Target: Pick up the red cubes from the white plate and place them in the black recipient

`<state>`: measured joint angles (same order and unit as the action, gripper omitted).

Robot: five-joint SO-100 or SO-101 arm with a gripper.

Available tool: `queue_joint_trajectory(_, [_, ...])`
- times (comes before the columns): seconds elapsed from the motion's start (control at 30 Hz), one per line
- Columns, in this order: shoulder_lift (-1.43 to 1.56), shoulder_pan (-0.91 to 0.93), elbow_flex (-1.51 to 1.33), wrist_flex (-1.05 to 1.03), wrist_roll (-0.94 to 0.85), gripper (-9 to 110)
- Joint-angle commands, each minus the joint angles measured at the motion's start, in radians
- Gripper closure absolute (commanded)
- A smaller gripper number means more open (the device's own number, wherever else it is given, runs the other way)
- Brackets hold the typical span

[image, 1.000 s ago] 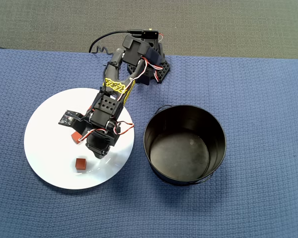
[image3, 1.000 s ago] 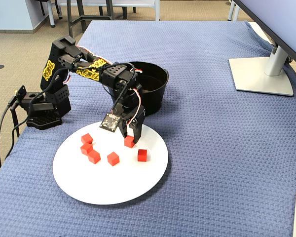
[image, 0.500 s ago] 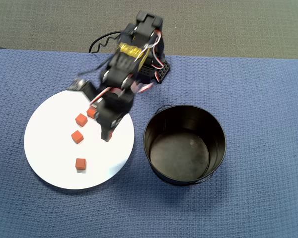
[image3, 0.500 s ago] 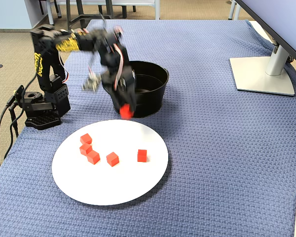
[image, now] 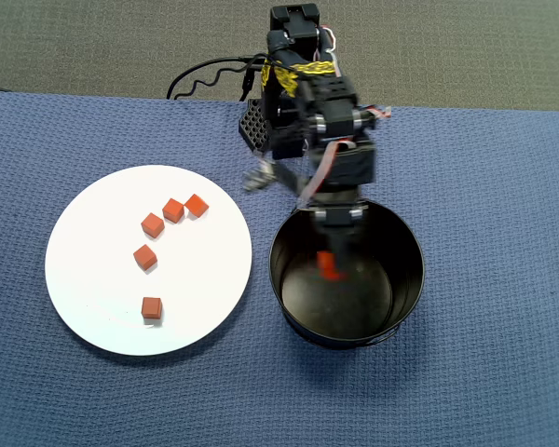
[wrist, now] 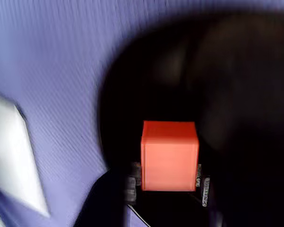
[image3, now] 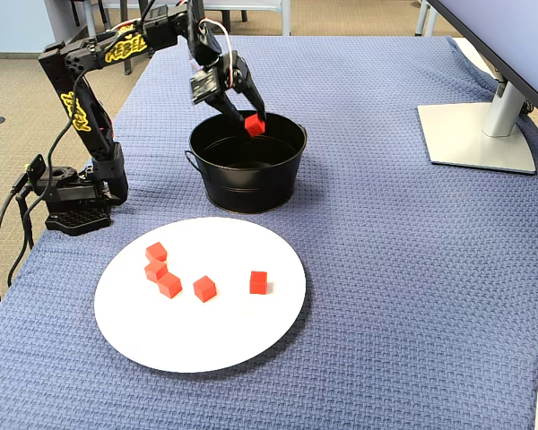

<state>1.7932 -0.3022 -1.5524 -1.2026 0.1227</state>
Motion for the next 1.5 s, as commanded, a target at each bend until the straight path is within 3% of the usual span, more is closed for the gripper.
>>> queue_joint_trajectory(0.0, [0.055,-0.049,0.018,-0.008,-0.072,66])
queue_joint_trajectory(0.27, [-0.044,0.400,0.132,-0.146,-0.195,73])
queue_joint_trajectory(0.4, [-0.193,0.620,0.172,-0.163,-0.376,75])
queue_joint_trajectory(0.57, [-0.347,0.752,0.135,-0.051,-0.706,72])
queue_joint_trajectory(1.0, [-0.626,0.867,0.339,0.040,-0.838,74])
queue_joint_trajectory(1.47, [-0.836,0.816,0.572,0.034,-0.747,80])
